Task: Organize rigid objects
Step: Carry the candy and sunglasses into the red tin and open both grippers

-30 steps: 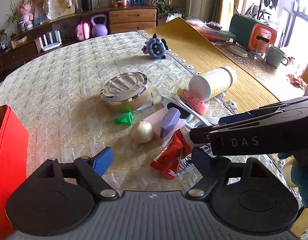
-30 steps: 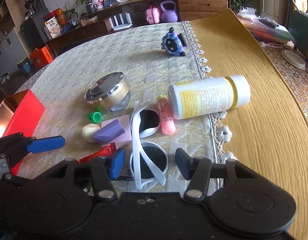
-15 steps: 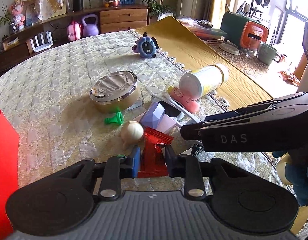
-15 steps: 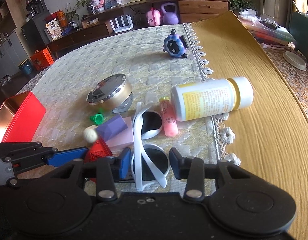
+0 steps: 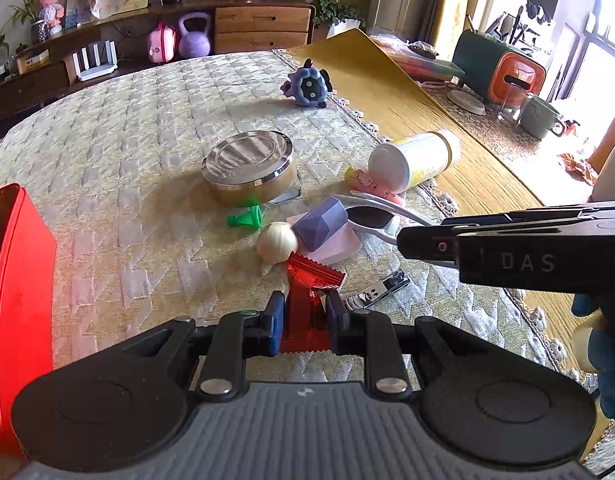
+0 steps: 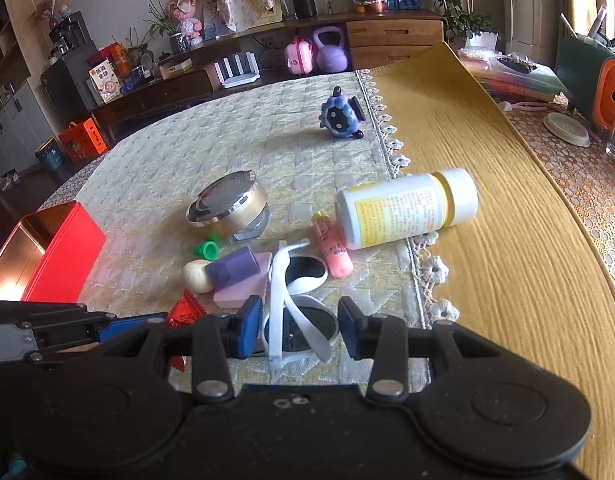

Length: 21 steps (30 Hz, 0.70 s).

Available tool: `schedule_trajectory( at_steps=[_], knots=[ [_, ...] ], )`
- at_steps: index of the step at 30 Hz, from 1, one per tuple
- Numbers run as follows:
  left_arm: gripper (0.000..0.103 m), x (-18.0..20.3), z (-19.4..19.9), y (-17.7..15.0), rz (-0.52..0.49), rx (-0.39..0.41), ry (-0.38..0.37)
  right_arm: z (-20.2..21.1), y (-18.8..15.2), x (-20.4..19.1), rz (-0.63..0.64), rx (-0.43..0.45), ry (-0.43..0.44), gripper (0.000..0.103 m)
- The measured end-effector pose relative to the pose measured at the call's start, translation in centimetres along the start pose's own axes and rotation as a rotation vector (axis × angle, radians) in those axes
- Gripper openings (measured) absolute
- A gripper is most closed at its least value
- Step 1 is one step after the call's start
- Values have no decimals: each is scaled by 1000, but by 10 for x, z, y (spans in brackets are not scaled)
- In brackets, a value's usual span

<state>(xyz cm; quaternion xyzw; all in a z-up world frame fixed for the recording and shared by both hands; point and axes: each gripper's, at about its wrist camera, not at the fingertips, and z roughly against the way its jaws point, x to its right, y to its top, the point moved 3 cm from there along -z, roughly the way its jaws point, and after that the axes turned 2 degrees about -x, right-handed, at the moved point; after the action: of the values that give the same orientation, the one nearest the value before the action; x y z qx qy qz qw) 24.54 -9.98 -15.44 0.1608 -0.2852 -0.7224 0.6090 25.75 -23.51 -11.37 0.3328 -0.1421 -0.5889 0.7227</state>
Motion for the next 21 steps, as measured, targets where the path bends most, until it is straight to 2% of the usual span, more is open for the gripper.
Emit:
schedule_trajectory(
  at_steps=[6, 7, 8, 13, 21],
  knots=[
    [21, -7, 21, -4, 29, 2, 3, 18, -5, -5, 11, 22, -18, 40],
    [21, -8, 26, -4, 33, 6, 1, 22, -6, -6, 12, 25, -18, 35],
    [21, -9, 30, -5, 34, 10, 0, 25, -6, -7, 11, 27, -19, 34],
    [21, -16, 54, -7, 54, 29, 4, 39, -7, -13, 19, 43, -40, 34],
    [21, -31, 92, -10, 83, 71, 14, 71, -2, -36, 46, 99, -19, 34]
  ],
)
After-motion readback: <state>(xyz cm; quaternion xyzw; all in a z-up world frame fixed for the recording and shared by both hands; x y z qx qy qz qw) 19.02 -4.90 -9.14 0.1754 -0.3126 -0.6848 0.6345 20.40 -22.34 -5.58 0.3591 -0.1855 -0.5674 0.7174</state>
